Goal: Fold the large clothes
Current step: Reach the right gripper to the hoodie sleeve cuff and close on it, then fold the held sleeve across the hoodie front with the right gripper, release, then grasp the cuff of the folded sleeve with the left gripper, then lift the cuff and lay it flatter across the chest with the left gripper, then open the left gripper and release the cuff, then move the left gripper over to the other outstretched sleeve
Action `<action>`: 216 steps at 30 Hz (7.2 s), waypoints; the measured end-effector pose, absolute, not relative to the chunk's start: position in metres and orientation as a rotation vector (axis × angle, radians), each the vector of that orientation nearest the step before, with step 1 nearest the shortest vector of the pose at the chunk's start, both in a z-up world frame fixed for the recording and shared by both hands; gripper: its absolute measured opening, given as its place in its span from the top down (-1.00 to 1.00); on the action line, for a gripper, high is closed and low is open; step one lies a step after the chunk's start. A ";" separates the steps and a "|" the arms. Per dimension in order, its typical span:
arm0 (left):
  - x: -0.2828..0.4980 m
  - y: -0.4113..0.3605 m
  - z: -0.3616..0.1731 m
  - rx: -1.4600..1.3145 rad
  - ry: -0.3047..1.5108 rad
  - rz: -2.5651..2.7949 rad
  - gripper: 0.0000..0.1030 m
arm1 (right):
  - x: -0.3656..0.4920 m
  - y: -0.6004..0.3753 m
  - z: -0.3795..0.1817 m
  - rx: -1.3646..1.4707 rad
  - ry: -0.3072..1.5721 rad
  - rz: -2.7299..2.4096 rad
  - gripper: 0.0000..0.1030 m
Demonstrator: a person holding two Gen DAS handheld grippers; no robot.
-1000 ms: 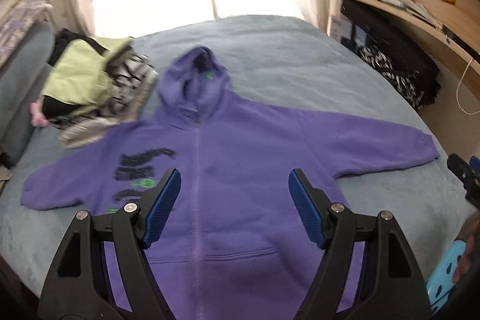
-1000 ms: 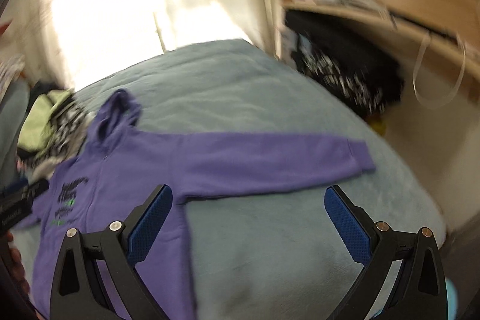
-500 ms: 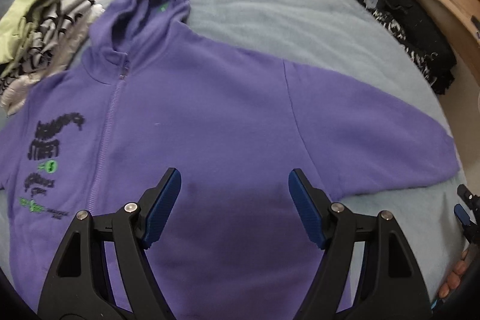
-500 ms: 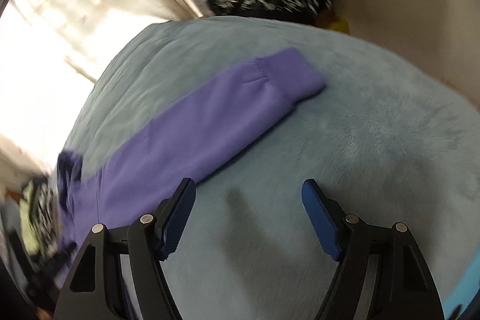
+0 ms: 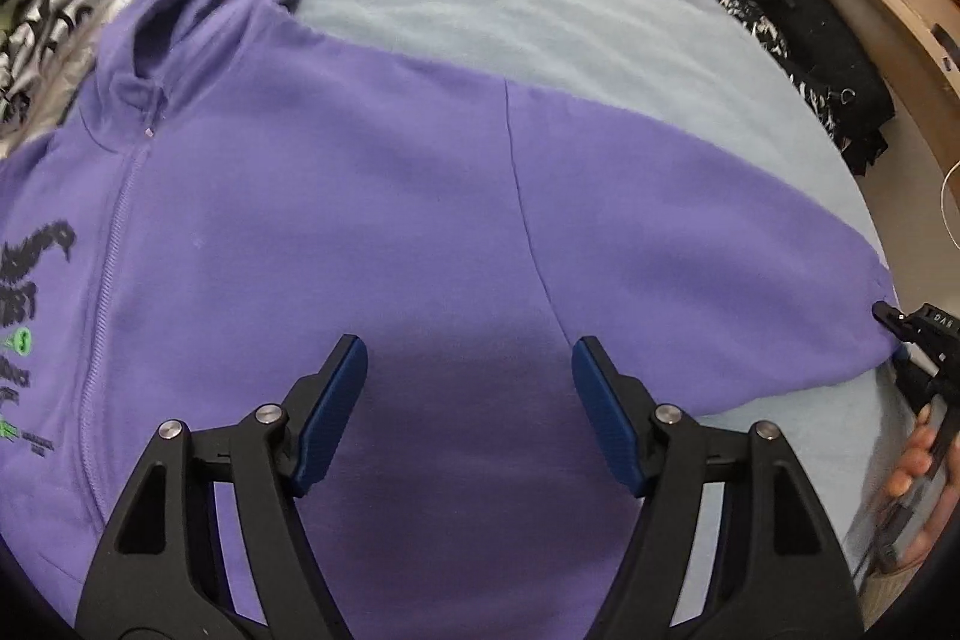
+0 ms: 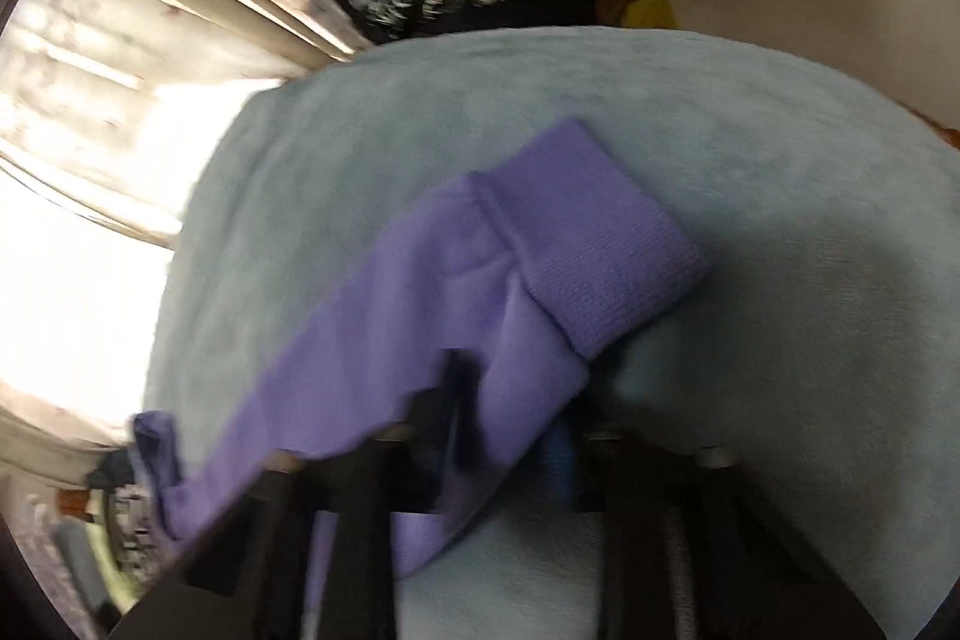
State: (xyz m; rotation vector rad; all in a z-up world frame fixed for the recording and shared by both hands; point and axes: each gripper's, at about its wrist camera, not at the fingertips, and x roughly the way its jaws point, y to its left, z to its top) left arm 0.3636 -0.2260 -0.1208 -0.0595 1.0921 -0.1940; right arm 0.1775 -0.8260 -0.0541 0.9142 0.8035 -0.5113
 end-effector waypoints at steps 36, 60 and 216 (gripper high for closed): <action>0.250 0.034 -0.104 -0.385 1.043 -0.055 -0.33 | 0.222 -0.351 -0.048 0.097 1.038 0.200 -0.66; 0.328 -0.070 -0.134 -0.540 1.172 -0.302 0.05 | 0.143 -0.396 -0.042 0.271 0.970 0.192 -0.63; 0.032 0.133 0.062 -0.118 0.714 0.109 0.25 | -0.055 -0.222 0.166 0.150 0.846 0.390 -0.48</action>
